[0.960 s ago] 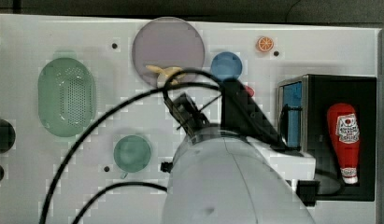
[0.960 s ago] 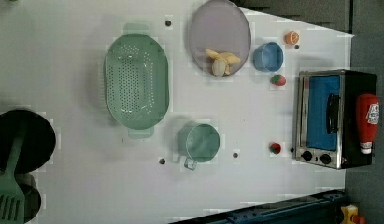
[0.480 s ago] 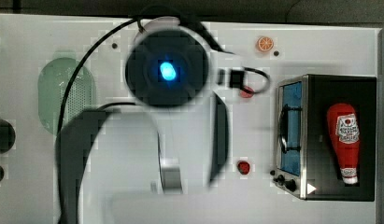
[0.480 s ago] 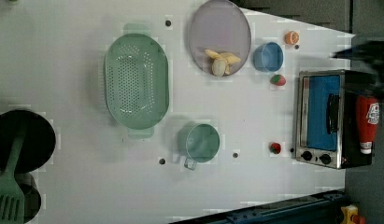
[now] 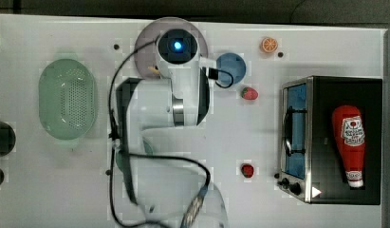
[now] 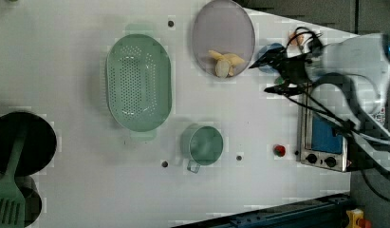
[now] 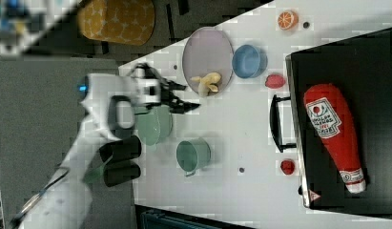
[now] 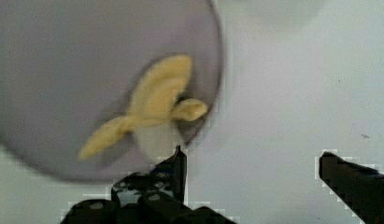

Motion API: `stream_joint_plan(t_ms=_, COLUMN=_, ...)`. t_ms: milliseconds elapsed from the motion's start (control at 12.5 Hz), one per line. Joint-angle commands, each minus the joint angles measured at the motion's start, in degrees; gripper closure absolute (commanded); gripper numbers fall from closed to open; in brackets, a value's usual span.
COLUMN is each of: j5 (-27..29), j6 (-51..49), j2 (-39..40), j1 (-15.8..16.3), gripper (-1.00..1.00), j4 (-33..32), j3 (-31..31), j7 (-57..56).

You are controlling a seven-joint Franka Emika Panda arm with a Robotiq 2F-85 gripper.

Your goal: Pick banana from plate and place on table.

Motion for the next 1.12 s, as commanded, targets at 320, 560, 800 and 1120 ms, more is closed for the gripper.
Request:
stream_joint_plan(t_ms=320, j5=-2.0, j6=4.7, j2=5.2, j1=1.9, gripper=-1.0, j4=6.6, j3=0.3, j7=18.8)
stream_joint_plan(t_ms=560, j5=-5.1, j6=4.7, j2=9.9, j1=3.2, gripper=-1.0, j4=10.0, j3=0.2, j7=25.9)
stream_joint_plan(t_ms=800, j5=-6.3, j6=5.4, j2=14.4, j1=3.6, gripper=-1.0, j4=12.5, j3=0.2, j7=27.1)
stream_joint_plan(t_ms=1120, j5=-6.3, j6=8.0, j2=18.9, j1=3.7, gripper=-1.0, j4=14.6, j3=0.1, j7=28.6)
